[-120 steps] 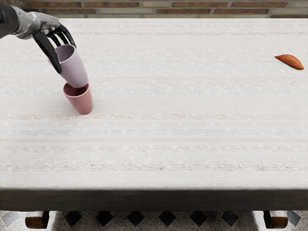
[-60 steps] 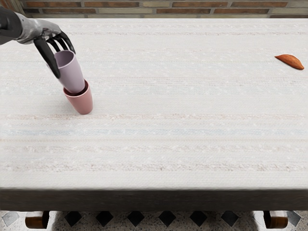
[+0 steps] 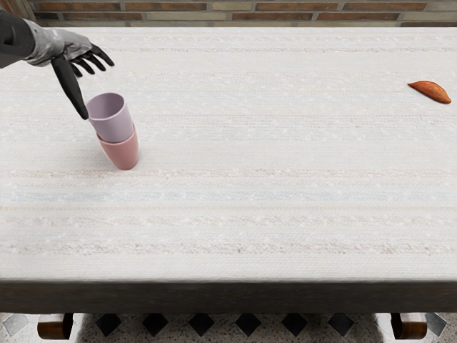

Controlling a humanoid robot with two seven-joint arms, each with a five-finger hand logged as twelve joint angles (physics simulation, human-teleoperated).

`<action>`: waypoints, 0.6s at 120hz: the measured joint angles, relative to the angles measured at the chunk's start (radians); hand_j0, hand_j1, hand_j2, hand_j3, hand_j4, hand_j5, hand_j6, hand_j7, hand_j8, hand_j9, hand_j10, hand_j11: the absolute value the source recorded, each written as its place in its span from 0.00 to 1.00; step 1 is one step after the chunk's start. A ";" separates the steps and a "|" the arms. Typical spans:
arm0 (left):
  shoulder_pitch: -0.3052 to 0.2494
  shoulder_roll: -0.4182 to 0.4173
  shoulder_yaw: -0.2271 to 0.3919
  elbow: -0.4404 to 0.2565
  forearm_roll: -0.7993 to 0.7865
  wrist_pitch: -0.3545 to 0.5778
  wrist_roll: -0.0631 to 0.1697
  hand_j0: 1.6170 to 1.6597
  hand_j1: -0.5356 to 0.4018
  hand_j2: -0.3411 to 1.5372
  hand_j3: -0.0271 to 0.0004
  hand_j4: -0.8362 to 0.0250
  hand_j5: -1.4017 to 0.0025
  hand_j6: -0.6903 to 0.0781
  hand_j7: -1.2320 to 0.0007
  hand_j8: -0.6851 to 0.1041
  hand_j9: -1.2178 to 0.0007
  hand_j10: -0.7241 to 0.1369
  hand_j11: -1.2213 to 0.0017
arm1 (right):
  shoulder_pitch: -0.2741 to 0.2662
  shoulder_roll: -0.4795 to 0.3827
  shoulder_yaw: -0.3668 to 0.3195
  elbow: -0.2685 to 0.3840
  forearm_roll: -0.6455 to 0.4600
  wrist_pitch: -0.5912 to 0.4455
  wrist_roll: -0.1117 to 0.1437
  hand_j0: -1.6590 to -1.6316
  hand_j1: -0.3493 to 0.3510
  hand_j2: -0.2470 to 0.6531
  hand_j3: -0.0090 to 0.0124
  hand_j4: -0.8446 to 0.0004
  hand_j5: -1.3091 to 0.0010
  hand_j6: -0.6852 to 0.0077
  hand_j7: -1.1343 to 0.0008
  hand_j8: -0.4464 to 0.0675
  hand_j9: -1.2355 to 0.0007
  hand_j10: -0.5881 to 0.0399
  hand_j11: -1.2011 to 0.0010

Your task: Pick up cup and place in cup with left hand

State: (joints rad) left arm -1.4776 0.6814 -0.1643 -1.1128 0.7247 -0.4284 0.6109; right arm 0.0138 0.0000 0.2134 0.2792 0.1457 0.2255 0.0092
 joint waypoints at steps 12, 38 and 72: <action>-0.001 -0.033 -0.006 -0.001 -0.013 -0.003 0.000 0.96 0.82 0.20 0.99 0.84 0.90 0.77 0.88 0.74 0.88 0.71 0.88 | 0.000 0.000 0.000 0.000 0.000 0.000 0.000 0.04 0.00 0.27 0.42 1.00 1.00 0.99 1.00 0.87 1.00 0.94 1.00; -0.005 -0.135 -0.038 -0.002 -0.160 -0.008 0.000 0.96 0.90 0.19 0.99 0.92 0.96 0.84 0.96 0.82 0.96 0.79 0.96 | 0.000 0.000 0.000 0.000 0.000 0.000 0.000 0.04 0.00 0.27 0.42 1.00 1.00 0.99 1.00 0.87 1.00 0.94 1.00; 0.064 -0.095 -0.129 -0.006 -0.656 -0.163 0.000 0.96 0.93 0.18 0.99 0.95 0.99 0.88 0.99 0.85 0.99 0.82 0.98 | 0.000 0.000 0.000 0.000 0.000 0.000 0.000 0.04 0.00 0.27 0.42 1.00 1.00 0.99 1.00 0.87 1.00 0.94 1.00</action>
State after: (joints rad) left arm -1.4138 0.5862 -0.2931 -1.1187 0.0690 -0.5918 0.6109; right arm 0.0138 0.0000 0.2135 0.2792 0.1457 0.2255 0.0092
